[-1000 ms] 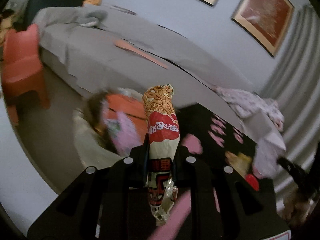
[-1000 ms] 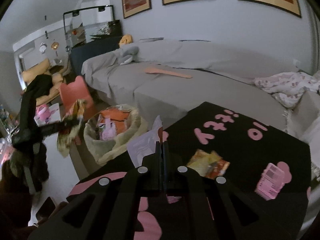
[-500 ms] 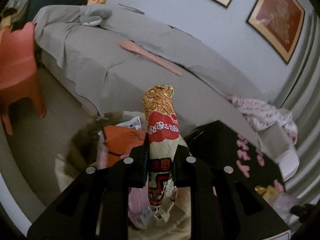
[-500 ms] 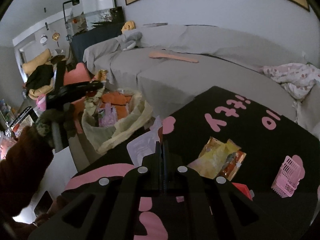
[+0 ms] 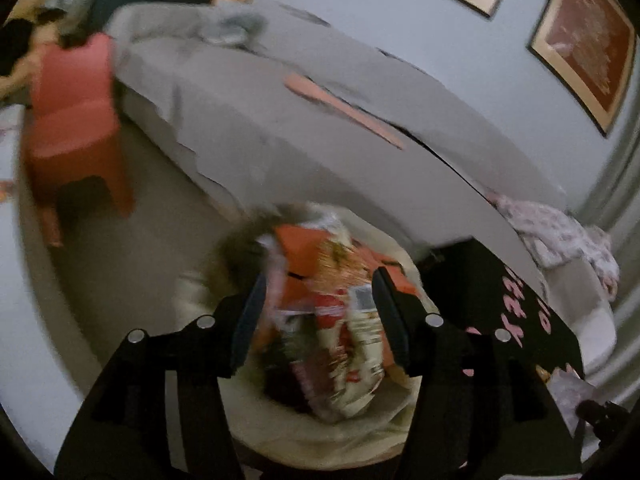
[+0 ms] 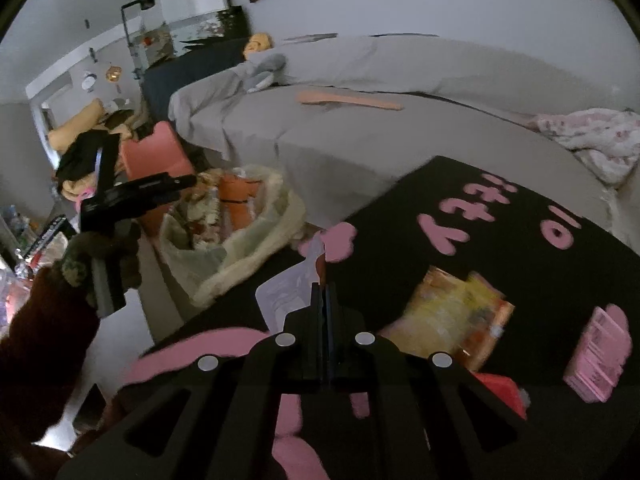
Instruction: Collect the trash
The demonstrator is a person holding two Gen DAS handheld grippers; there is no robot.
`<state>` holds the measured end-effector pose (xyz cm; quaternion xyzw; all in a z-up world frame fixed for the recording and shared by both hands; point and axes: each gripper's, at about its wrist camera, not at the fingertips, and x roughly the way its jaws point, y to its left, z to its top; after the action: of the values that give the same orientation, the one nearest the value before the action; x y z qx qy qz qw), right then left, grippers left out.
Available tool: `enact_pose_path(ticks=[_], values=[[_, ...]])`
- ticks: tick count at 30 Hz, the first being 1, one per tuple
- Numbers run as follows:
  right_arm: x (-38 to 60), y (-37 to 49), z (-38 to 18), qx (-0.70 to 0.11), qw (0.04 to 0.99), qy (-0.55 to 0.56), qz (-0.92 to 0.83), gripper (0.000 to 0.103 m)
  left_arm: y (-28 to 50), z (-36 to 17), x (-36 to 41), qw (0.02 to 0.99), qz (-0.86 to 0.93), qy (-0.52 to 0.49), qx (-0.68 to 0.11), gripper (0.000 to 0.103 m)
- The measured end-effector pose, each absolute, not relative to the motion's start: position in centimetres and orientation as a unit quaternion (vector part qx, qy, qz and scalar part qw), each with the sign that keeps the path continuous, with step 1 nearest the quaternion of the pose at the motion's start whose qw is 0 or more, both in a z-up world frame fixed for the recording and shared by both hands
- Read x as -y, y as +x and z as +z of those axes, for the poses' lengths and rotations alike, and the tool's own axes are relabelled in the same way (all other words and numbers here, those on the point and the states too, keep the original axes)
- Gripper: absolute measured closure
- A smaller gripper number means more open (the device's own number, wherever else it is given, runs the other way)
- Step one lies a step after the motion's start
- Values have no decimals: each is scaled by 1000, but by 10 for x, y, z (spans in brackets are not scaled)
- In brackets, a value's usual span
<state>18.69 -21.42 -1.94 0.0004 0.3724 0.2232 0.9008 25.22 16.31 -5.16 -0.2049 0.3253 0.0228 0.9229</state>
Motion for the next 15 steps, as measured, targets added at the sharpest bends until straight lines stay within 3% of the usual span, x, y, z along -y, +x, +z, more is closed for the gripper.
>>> enact_pose_path(ticks=[15], values=[[19,273,-23,-335,861,-64,378,99,137,-34,-199,921,58,-252,-292,46]])
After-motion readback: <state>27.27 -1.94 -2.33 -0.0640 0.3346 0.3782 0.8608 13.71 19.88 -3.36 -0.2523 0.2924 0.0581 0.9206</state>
